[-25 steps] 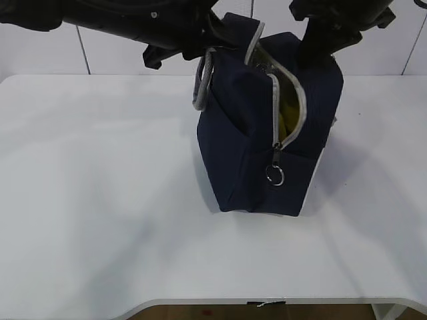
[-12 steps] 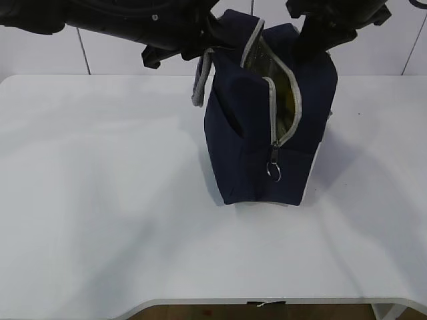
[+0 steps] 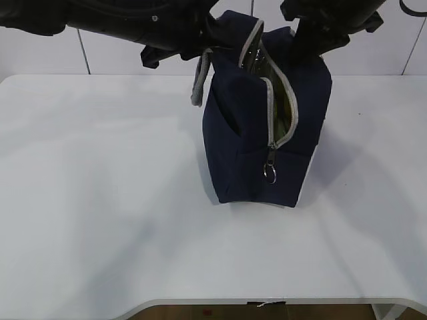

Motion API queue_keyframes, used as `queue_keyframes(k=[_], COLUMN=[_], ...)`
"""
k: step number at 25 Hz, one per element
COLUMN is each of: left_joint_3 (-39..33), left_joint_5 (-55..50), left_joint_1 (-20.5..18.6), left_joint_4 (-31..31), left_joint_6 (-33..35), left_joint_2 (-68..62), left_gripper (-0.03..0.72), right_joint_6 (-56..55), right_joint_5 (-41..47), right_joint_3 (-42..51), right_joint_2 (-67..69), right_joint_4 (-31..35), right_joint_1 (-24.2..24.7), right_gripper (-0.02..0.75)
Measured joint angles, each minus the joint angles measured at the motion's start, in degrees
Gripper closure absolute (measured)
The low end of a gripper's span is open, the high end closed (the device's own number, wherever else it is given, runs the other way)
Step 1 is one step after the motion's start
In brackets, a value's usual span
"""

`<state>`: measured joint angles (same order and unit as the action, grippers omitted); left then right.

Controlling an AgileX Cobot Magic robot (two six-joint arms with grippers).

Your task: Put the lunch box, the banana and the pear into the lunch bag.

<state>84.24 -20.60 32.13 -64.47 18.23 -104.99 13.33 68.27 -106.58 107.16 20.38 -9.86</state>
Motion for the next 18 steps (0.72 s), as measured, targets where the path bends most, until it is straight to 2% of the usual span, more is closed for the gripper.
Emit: queue_keyframes(k=[18], left_joint_3=[0.0], left_joint_5=[0.1], left_joint_1=[-0.6], left_joint_4=[0.6], left_joint_6=[0.3], left_joint_2=[0.0], left_gripper=[0.693], right_joint_6=[0.0], right_joint_5=[-2.2], right_joint_3=[0.0], right_joint_2=[0.4], right_joint_4=[1.6], right_joint_1=[0.0], right_gripper=[0.728])
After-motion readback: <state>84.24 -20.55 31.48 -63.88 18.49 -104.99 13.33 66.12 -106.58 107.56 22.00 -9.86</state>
